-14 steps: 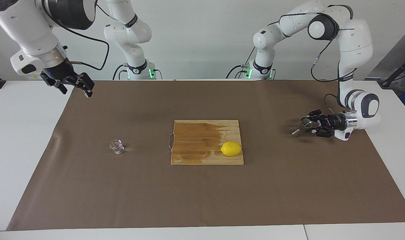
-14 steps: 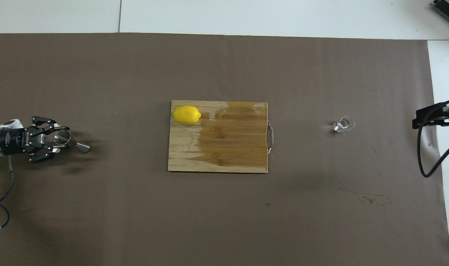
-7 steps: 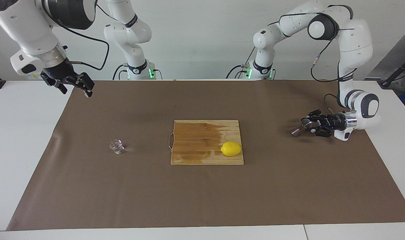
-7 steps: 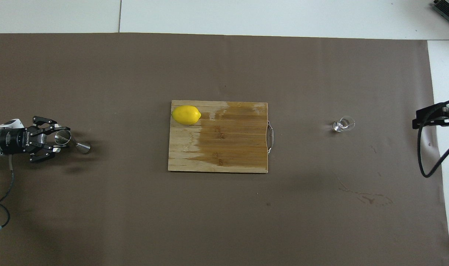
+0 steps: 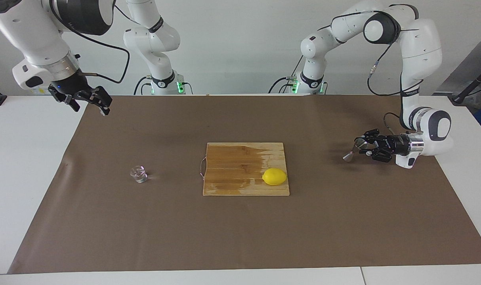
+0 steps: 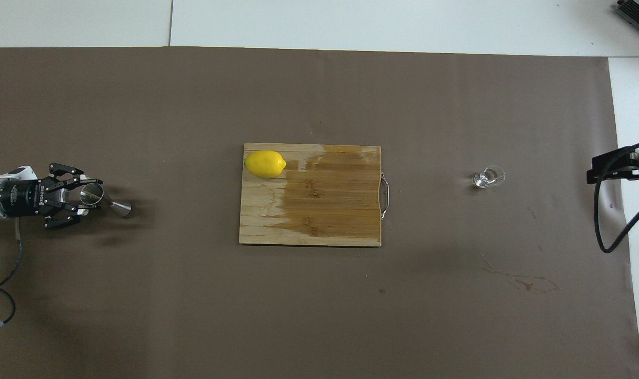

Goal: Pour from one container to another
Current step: 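Carry the metal cup with the left gripper onto the wooden board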

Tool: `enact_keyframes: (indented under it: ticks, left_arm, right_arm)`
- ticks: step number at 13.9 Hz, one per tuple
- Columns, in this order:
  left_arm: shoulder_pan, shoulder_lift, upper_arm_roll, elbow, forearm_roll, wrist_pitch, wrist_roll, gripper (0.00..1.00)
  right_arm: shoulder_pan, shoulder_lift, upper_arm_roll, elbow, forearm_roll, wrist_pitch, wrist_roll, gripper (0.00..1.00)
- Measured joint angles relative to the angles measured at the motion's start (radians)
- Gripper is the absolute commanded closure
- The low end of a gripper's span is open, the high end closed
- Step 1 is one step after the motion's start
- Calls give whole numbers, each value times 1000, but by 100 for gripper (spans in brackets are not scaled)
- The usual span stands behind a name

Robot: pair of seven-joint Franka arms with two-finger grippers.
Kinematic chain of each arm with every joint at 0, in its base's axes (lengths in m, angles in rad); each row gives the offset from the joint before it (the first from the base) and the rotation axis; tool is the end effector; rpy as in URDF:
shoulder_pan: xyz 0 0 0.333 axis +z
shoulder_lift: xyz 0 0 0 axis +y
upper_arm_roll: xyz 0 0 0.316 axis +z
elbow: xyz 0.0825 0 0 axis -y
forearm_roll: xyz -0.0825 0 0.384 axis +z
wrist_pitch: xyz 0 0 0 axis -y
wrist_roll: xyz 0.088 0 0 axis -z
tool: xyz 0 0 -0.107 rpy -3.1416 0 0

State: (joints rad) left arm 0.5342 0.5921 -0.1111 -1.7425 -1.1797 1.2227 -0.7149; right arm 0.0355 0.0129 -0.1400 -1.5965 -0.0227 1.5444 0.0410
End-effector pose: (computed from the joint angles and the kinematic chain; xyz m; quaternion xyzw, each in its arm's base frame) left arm 0.5758 0.1352 0.2844 0.5223 0.4609 -0.5138 0.5008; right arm 0.5511 -0.0598 0.6031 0.9968 -0.0726 -0.0328 0.0112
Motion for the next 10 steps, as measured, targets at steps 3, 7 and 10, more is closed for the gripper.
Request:
enact_keyframes:
  ticks: [3,7,10]
  left_arm:
    - [-82,-62,-9,-20,-66,4,-18,57]
    - [-230,-125,-8,-78,-152,75,-24,57]
    - [-330,-174,-6,-129,-217,161,-31,57]
  right_arm:
    - [-2,0,0,0,0,0,-7,0]
    - [-2,0,0,0,0,0,-9,0]
    - [-3,0,0,0,0,0,-9,0]
